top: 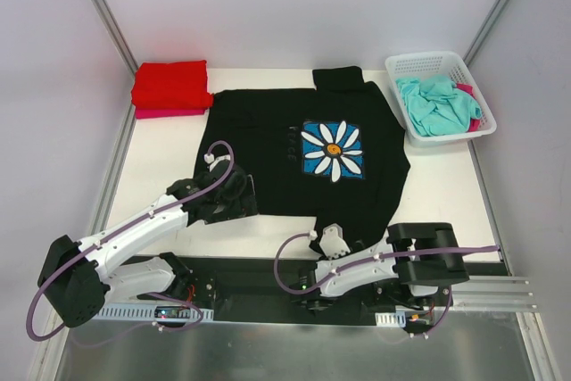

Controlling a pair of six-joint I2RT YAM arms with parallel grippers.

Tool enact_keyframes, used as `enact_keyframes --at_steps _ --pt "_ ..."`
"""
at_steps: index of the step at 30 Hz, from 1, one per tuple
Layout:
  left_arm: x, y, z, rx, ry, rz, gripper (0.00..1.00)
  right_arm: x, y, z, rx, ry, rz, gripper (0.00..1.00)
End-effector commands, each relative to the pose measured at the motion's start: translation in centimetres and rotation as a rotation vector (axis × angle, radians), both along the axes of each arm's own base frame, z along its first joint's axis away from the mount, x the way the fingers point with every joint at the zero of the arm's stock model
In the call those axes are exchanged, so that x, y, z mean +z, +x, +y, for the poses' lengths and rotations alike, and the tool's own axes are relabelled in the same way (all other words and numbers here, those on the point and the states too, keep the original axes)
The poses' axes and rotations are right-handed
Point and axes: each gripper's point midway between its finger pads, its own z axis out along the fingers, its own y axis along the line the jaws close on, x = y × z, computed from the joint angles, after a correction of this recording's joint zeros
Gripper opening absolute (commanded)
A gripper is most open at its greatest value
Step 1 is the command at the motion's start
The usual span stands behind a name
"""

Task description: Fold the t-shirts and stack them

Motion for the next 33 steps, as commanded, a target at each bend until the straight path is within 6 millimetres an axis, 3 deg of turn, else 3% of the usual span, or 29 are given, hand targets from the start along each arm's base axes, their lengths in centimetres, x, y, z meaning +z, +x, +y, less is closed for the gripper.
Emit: enact_keyframes --at_steps 1,7,15,18,21,22,24,25,33 --pt "1.6 0.5 -0.6 -0.001 -0.013 -0.039 0.99 0.5 0.7 -0.1 -0.033 -0.004 -0.063 0.76" --pt "1.8 0.3 -0.9 -0.010 -0.016 -0.039 0.99 0.5 1.0 0.3 -0.029 -0.042 -0.073 0.69" --pt "2.7 0.3 -0.9 -0.013 -0.025 -0.062 0.99 0.1 0.7 0.5 -0.030 -0.081 -0.047 0.69" --pt "2.9 0.3 -0.9 -0.012 -0.026 -0.066 0.99 0.0 0.5 0.5 -0.034 -0.102 -0.039 0.64" --pt "3.0 0.2 -0.9 -0.013 -0.028 -0.064 0.99 -0.1 0.4 0.5 -0.038 -0.122 -0.032 0.45" --pt "3.0 0.2 -0.9 -0.013 -0.029 -0.065 0.99 0.0 0.4 0.5 -0.038 -0.129 -0.031 0.27" --pt "3.0 0.1 -0.9 -0.012 -0.030 -0.067 0.99 0.0 0.3 0.5 -0.040 -0.132 -0.029 0.13" --pt "3.0 0.1 -0.8 -0.012 -0.030 -0.068 0.99 0.0 0.3 0.5 -0.040 -0.132 -0.029 0.01" --pt "3.0 0.0 -0.9 -0.015 -0.028 -0.065 0.99 0.4 0.0 0.0 -0.071 -0.088 -0.024 0.01"
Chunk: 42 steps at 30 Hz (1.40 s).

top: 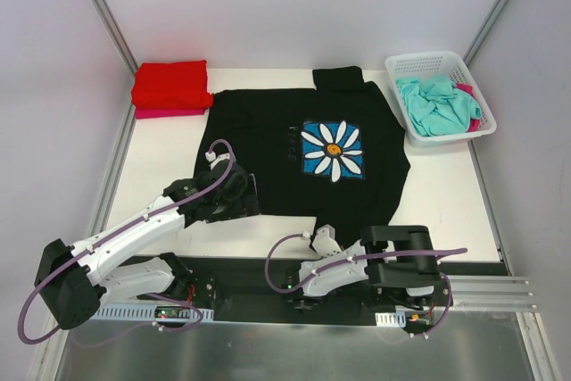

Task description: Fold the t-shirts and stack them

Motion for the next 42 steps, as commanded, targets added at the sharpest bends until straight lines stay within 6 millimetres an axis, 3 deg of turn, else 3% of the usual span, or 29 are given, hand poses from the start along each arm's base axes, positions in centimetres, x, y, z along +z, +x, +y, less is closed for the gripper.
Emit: enact_keyframes --at_steps 1,3,5,8,9,12,17,27,42 --pt "1.2 0.2 -0.2 0.012 -0.009 -0.025 0.99 1.1 -0.5 -0.5 -0.058 0.050 -0.004 0.04" --pt "1.1 0.2 -0.2 0.009 -0.008 -0.022 0.99 1.8 -1.1 0.3 -0.038 0.115 -0.013 0.19" --pt "1.1 0.2 -0.3 0.010 -0.008 -0.020 0.99 2.9 -1.3 0.7 -0.032 0.142 -0.041 0.42" --pt "1.1 0.2 -0.6 0.003 -0.002 -0.016 0.99 4.1 -1.3 1.8 -0.047 0.235 -0.072 0.57" --pt "1.0 0.2 -0.7 0.002 0.000 -0.016 0.99 4.1 -1.3 2.3 -0.053 0.284 -0.074 0.67" --pt "1.2 0.2 -0.9 -0.007 -0.001 -0.020 0.99 4.1 -1.3 2.4 -0.104 0.412 -0.090 0.84" --pt "1.7 -0.1 -1.1 -0.013 -0.017 -0.036 0.99 3.0 -1.1 0.2 -0.184 0.493 -0.112 0.85" --pt "1.9 -0.4 -1.4 -0.021 -0.026 -0.044 0.99 -0.2 -1.5 -1.1 -0.278 0.547 -0.047 0.76" --pt "1.8 -0.3 -1.9 -0.028 -0.015 -0.036 0.99 -2.8 -1.1 -1.1 -0.303 0.580 0.043 0.60"
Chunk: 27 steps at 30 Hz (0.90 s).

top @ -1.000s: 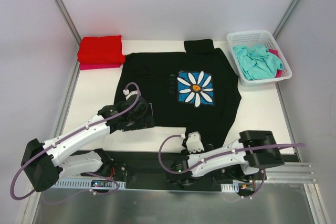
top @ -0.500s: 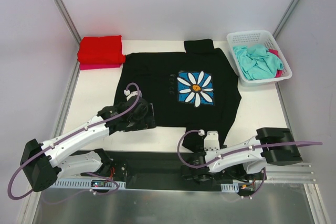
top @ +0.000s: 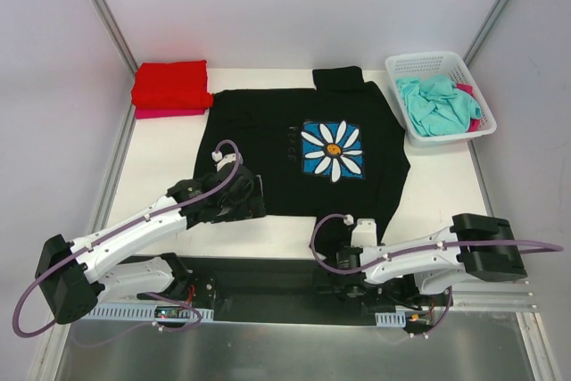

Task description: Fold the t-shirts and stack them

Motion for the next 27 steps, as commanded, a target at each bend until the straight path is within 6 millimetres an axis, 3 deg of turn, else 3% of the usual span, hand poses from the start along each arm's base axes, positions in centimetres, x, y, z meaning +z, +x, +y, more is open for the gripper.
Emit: enact_keyframes --at_steps 1,10,13,14,17,22,27 --pt "1.0 0.3 -0.4 0.010 -0.008 -0.021 0.99 -2.1 -0.4 0.2 -0.016 0.049 0.058 0.59" --pt "0.8 0.3 -0.7 0.006 -0.001 -0.013 0.99 -3.4 -0.4 0.5 -0.010 0.068 0.109 0.42" --pt "1.0 0.3 -0.8 0.003 -0.005 -0.017 0.99 -3.3 -0.2 0.5 -0.006 0.071 0.104 0.29" --pt "0.9 0.3 -0.8 0.002 -0.002 -0.015 0.99 -3.3 -0.2 0.5 -0.006 0.071 0.104 0.19" --pt "0.9 0.3 -0.8 0.001 -0.001 -0.016 0.99 -3.1 -0.1 0.5 -0.004 0.066 0.099 0.01" --pt "0.7 0.2 -0.9 -0.003 0.005 -0.009 0.99 -2.0 0.1 0.9 0.022 0.043 0.075 0.01" --pt "0.4 0.1 -0.6 0.008 0.010 -0.008 0.99 2.8 1.4 1.3 0.071 -0.086 -0.032 0.01"
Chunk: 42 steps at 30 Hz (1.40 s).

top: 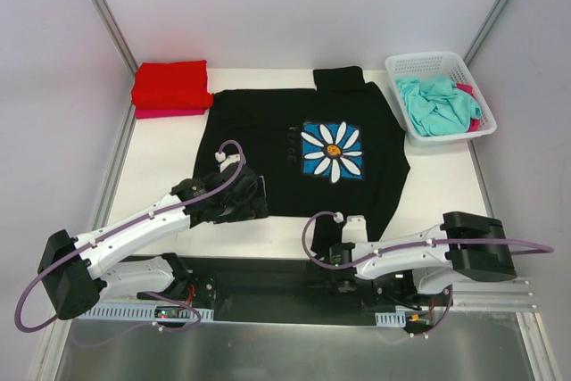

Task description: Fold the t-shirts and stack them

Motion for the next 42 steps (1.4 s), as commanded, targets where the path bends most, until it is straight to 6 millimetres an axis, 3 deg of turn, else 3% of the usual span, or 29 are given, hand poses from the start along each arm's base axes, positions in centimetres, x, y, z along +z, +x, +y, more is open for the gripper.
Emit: enact_keyframes --at_steps 1,7,11,14,18,25,34,42 --pt "0.6 0.3 0.1 0.020 0.003 -0.024 0.99 4.6 0.8 0.0 0.040 -0.121 -0.077 0.01" --pt "0.8 0.4 0.7 0.041 0.011 -0.045 0.99 10.3 3.1 0.4 0.074 -0.172 -0.216 0.01" --pt "0.6 0.5 1.4 0.059 0.043 -0.047 0.99 14.3 5.0 -0.8 0.086 -0.209 -0.314 0.01" --pt "0.6 0.8 1.8 0.090 0.052 -0.054 0.99 15.7 6.1 -1.6 0.088 -0.179 -0.340 0.01" --pt "-0.1 1.3 3.3 0.172 0.048 -0.033 0.99 16.6 7.1 -3.3 0.064 -0.171 -0.352 0.01" --pt "-1.4 2.7 8.2 0.359 0.043 -0.007 0.93 17.8 8.6 -6.0 0.022 -0.164 -0.379 0.01" --pt "-3.7 3.5 12.0 0.529 0.126 0.046 0.90 17.1 9.7 -6.8 0.007 -0.161 -0.362 0.01" --pt "-3.2 6.6 13.3 0.578 0.084 -0.004 0.85 16.4 9.8 -7.1 0.014 -0.124 -0.325 0.01"
